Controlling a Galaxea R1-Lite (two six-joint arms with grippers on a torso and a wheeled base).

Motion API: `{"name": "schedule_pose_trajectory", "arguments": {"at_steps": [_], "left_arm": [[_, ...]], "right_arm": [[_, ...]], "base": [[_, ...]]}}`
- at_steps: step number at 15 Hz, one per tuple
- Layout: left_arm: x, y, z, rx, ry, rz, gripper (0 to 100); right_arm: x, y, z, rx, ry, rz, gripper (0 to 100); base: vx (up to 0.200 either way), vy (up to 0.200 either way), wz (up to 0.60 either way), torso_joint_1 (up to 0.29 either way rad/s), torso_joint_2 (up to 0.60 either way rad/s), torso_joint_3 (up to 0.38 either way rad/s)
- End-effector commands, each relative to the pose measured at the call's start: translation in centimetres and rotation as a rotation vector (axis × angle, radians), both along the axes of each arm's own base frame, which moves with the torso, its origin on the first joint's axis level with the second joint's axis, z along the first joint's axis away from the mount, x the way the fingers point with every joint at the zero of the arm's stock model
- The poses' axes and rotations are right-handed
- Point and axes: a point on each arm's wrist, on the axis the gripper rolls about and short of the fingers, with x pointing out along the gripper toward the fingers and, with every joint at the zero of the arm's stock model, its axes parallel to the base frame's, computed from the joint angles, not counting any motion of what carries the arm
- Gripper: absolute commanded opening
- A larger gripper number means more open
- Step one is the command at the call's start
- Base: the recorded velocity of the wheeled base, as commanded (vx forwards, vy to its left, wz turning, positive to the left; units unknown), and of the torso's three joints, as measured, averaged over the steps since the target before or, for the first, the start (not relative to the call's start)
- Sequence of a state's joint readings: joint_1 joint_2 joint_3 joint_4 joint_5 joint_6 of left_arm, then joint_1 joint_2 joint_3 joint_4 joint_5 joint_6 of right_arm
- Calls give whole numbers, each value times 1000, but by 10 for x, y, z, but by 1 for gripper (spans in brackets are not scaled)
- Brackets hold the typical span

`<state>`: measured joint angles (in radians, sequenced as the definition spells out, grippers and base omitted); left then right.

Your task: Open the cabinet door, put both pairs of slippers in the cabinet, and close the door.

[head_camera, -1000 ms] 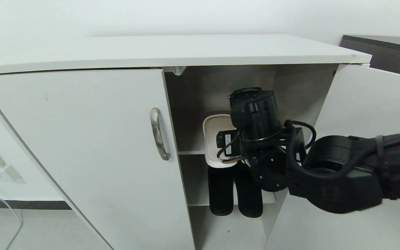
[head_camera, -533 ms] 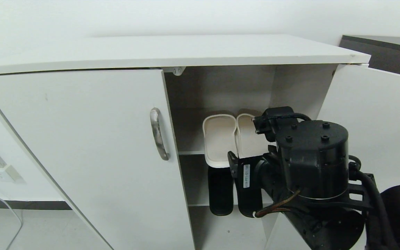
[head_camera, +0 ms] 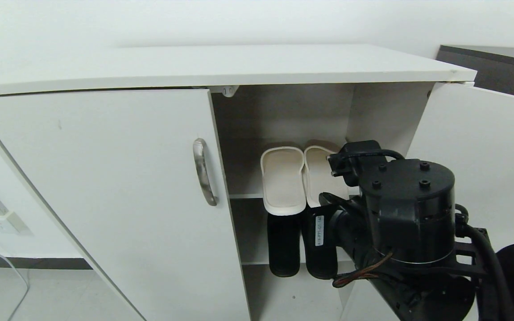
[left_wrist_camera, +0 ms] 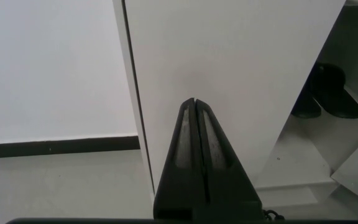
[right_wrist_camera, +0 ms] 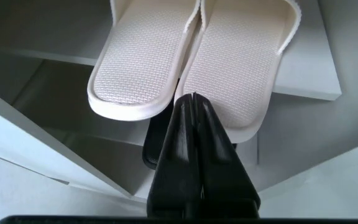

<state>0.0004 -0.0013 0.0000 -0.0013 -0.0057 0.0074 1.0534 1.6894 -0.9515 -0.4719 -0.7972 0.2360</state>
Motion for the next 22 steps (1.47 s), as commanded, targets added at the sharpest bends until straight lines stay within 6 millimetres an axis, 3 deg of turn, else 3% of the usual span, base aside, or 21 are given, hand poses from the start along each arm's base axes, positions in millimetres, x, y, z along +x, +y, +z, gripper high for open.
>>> {"name": "schedule_pose_trajectory", "arguments": {"at_steps": [1,22], "left_arm": [[0,0,0,0,1,1,0],[0,0,0,-1,1,1,0]], "right_arm": [[0,0,0,1,0,0,0],[2,-4,-16,-50,28,-11,0]], "base": [[-200,0,0,2,-2,7],[-200,0,0,3,1,3]]}}
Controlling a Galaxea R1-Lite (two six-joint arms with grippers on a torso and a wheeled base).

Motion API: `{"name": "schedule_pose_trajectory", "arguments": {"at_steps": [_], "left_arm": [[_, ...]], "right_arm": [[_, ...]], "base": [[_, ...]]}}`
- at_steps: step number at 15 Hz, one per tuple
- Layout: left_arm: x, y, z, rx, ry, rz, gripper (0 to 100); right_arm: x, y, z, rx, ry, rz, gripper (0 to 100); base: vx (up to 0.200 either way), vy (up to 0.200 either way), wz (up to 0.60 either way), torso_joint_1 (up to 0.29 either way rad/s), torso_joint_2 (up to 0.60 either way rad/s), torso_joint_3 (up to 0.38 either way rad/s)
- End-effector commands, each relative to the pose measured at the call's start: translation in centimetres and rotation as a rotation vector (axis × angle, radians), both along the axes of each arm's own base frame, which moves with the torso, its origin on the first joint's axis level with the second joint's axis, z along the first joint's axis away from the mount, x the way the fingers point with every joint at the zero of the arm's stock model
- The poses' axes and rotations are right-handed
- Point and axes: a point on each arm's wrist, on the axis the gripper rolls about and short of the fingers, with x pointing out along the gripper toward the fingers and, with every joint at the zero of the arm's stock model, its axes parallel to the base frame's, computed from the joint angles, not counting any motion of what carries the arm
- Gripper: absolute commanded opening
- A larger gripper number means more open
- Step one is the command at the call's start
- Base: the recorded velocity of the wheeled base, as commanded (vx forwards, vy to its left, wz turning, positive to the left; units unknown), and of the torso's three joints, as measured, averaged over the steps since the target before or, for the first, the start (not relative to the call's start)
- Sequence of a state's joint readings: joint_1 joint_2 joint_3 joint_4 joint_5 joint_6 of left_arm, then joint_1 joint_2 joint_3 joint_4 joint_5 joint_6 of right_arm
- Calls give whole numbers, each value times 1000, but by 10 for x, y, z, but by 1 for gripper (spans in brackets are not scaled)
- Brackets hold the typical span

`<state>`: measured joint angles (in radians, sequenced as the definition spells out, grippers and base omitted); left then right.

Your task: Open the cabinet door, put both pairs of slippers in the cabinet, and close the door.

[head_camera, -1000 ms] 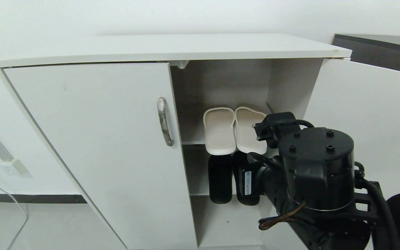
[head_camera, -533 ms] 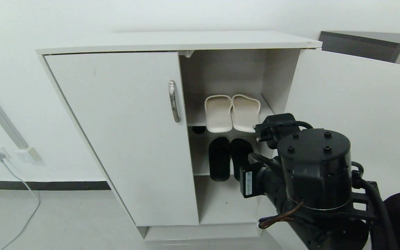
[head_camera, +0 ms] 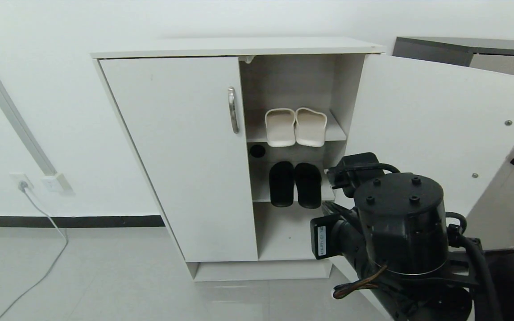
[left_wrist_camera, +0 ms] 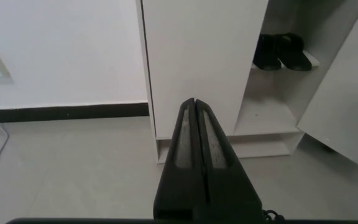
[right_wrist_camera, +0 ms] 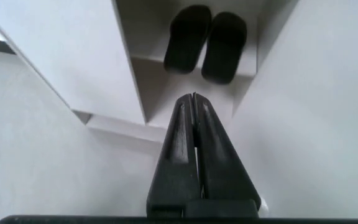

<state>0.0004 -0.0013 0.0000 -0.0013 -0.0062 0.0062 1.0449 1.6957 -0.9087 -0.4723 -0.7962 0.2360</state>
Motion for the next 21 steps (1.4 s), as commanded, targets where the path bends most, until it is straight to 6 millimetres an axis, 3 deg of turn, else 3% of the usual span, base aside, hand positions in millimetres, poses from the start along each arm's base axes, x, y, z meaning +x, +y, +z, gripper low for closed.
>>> {"name": "schedule_pose_trajectory", "arguments": {"at_steps": [1,21], "left_arm": [[0,0,0,0,1,1,0],[0,0,0,0,1,1,0]], "right_arm": [[3,-2,-5,-18,8,-10,0],[19,-10,-16,-52,31,-64,0]], "base": [[0,0,0,0,0,0],[0,0,0,0,0,0]]}}
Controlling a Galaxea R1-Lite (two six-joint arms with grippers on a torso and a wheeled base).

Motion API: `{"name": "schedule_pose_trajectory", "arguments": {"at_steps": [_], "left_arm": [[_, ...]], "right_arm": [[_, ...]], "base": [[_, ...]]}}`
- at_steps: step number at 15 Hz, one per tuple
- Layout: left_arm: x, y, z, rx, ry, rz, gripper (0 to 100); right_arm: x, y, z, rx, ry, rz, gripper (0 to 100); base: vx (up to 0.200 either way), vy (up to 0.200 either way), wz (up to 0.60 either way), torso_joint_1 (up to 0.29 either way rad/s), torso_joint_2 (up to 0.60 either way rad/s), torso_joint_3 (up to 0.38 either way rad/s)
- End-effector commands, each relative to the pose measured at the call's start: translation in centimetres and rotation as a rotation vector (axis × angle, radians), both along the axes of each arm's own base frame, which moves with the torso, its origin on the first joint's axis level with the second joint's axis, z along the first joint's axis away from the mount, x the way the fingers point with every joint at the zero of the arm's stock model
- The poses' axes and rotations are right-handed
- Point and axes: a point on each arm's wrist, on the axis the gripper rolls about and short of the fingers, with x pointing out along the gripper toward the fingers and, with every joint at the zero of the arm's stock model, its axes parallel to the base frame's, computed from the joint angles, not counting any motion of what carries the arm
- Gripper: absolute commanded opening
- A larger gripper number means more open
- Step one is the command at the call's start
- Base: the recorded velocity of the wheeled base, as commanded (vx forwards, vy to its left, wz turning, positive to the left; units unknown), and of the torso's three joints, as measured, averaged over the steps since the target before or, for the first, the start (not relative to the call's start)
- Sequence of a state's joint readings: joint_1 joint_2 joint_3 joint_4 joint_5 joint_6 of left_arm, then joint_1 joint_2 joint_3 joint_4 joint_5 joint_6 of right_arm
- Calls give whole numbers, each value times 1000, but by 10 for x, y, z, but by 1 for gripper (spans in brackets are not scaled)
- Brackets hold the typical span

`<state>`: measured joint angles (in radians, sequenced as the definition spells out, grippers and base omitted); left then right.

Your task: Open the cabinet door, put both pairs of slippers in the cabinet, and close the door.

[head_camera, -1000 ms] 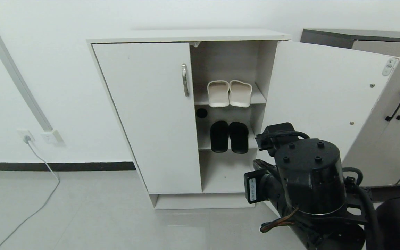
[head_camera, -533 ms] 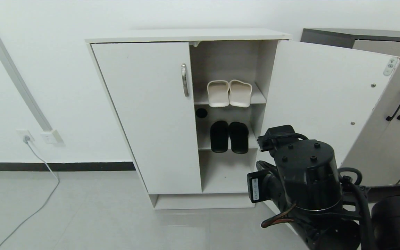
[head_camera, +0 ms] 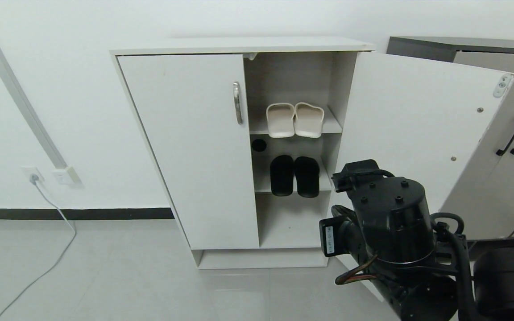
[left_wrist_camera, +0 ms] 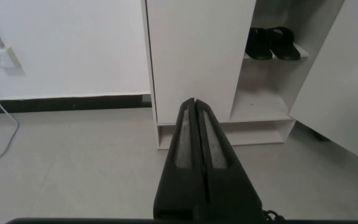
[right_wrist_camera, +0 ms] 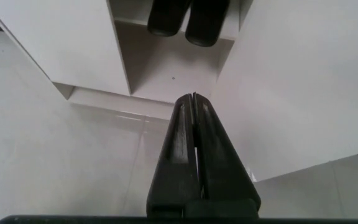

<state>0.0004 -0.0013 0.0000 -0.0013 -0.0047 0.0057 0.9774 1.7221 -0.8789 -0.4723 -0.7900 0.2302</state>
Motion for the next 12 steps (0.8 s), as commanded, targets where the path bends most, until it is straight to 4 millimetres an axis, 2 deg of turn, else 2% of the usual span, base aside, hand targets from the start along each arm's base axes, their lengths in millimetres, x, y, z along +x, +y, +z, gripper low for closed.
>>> {"name": "schedule_pose_trajectory", "arguments": {"at_steps": [1,5,12], "left_arm": [[0,0,0,0,1,1,0],[0,0,0,0,1,1,0],[0,0,0,0,1,0,0]], "right_arm": [[1,0,-1,-2,1,-3,0],[1,-1,-2,-7,4,-5,0],[1,-1,-1,-4,3,-3,0]], "base": [[0,0,0,0,0,0],[0,0,0,17,-212,-298],[0,0,0,87,-498,-353]]}}
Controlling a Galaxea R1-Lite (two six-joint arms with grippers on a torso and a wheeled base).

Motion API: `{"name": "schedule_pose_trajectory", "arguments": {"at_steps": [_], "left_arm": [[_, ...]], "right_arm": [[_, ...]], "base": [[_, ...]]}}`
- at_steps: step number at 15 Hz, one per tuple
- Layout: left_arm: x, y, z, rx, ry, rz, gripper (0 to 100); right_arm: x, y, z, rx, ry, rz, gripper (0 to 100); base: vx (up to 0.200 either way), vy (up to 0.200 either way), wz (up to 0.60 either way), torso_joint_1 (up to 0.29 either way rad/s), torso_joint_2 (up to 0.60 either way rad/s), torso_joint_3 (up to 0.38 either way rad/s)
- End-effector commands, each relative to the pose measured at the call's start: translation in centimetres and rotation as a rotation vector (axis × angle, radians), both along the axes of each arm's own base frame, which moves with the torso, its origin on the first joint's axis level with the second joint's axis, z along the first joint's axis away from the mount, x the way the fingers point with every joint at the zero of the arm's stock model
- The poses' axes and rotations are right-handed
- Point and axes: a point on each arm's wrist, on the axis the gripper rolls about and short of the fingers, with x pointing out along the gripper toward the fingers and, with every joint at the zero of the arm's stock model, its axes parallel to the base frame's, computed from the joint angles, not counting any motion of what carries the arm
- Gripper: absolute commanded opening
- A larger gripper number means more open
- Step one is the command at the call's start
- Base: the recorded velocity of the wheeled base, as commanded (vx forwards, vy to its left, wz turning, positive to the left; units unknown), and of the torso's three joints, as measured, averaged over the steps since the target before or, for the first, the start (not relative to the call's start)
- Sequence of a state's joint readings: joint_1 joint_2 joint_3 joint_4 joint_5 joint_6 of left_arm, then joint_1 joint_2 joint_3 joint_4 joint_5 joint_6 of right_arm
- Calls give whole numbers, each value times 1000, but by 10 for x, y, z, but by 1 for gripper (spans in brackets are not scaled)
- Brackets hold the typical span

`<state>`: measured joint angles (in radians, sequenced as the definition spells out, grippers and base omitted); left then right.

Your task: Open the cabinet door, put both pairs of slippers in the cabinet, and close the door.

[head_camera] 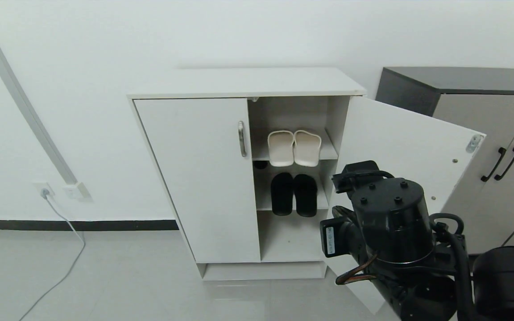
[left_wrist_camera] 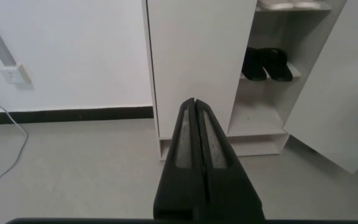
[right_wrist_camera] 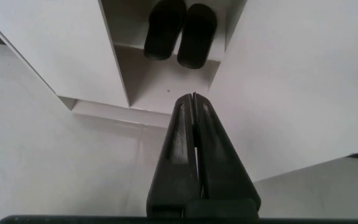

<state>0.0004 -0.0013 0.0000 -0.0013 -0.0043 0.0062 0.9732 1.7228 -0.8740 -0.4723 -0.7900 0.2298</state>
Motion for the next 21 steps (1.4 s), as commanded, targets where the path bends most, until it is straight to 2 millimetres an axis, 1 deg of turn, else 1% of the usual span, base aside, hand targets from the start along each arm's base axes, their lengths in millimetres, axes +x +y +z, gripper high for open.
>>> {"name": "schedule_pose_trajectory", "arguments": {"at_steps": [1,11,21], "left_arm": [[0,0,0,0,1,-1,0],[0,0,0,0,1,-1,0],[0,0,0,-2,1,-2,0]], "right_arm": [[-1,0,0,-1,1,1,0],[-1,-1,-2,-6,4,1,0],[0,1,-5,-15,9,1,0]], "base": [[0,0,0,129,-466,-334],[0,0,0,175,-486,-318],[0,0,0,233,-554,-325]]}}
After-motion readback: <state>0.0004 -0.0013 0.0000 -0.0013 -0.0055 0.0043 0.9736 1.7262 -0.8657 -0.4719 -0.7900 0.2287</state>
